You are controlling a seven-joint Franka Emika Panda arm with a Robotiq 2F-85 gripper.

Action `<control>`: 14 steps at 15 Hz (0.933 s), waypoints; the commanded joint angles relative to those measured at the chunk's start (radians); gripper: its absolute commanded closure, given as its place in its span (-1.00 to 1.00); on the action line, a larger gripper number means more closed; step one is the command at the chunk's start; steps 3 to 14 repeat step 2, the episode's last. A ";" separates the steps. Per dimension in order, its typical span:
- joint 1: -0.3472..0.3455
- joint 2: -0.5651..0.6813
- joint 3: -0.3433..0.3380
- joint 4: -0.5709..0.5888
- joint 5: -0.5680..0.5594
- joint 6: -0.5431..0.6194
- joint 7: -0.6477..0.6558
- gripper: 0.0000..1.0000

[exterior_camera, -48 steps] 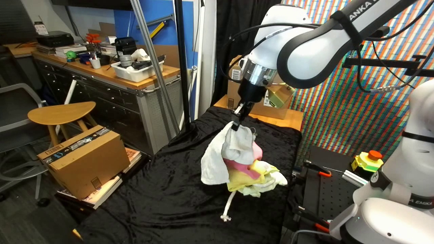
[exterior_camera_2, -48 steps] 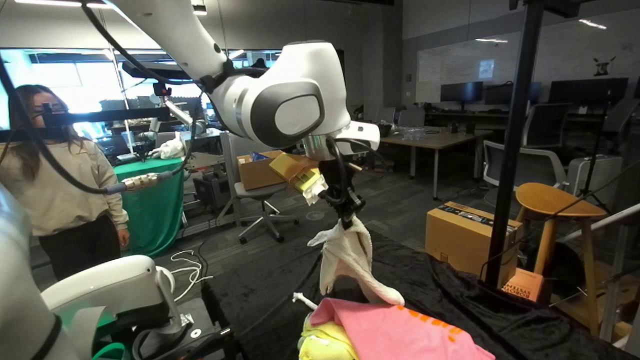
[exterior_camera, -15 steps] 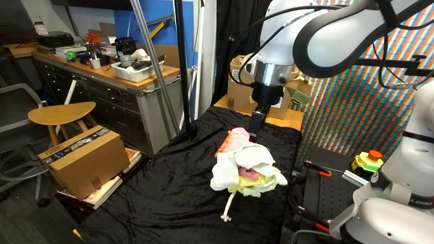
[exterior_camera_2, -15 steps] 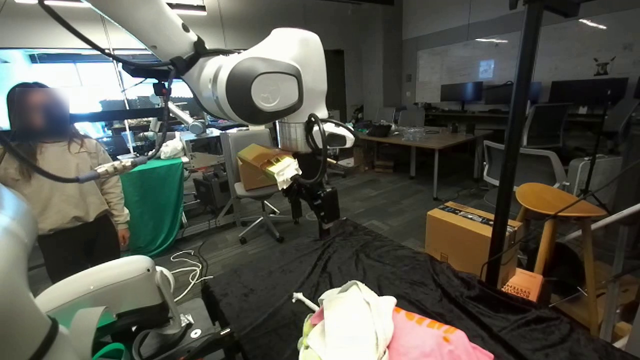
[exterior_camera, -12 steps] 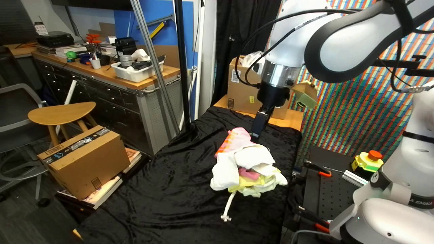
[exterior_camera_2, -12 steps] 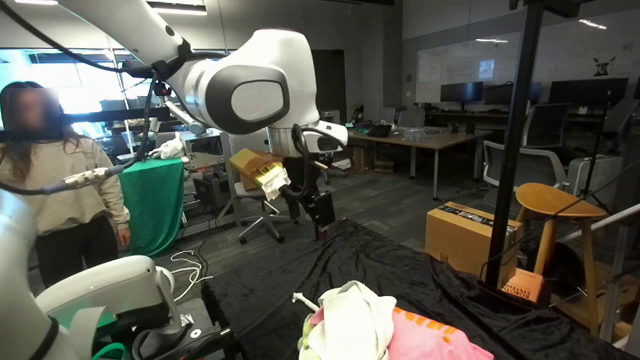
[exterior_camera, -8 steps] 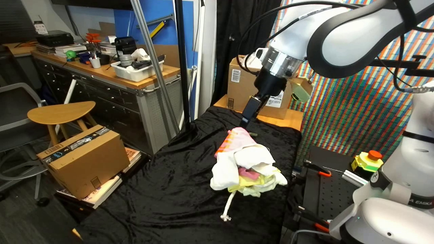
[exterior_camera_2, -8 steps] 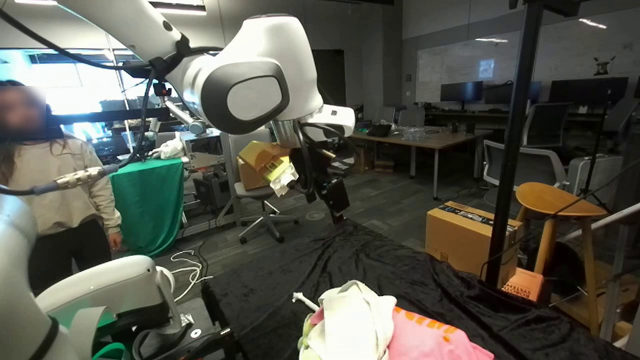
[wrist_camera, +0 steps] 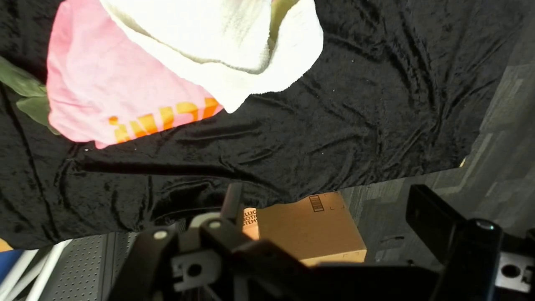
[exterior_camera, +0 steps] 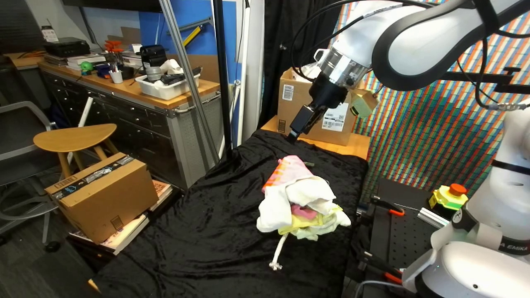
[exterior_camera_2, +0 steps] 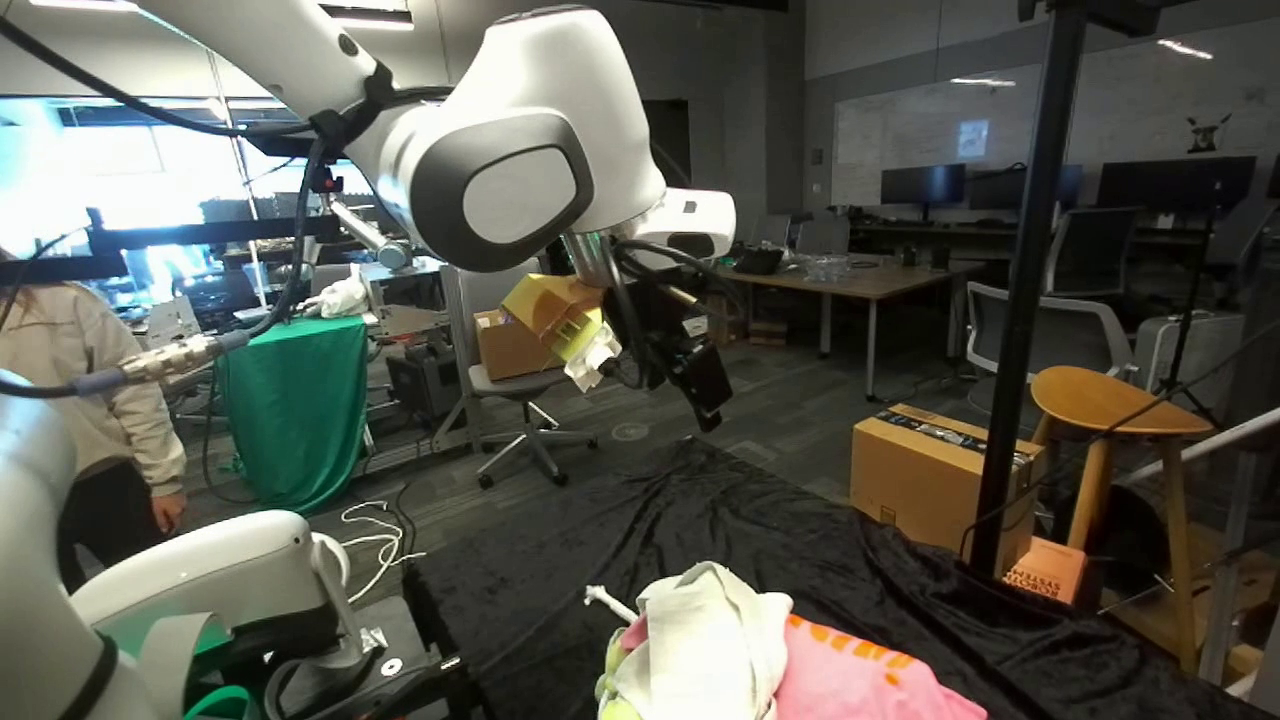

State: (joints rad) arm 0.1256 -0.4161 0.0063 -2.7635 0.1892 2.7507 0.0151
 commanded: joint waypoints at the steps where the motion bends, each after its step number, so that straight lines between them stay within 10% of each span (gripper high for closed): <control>1: -0.001 -0.001 0.001 0.001 -0.002 -0.002 0.002 -1.00; 14: -0.001 -0.001 0.001 0.001 -0.002 -0.001 0.003 -1.00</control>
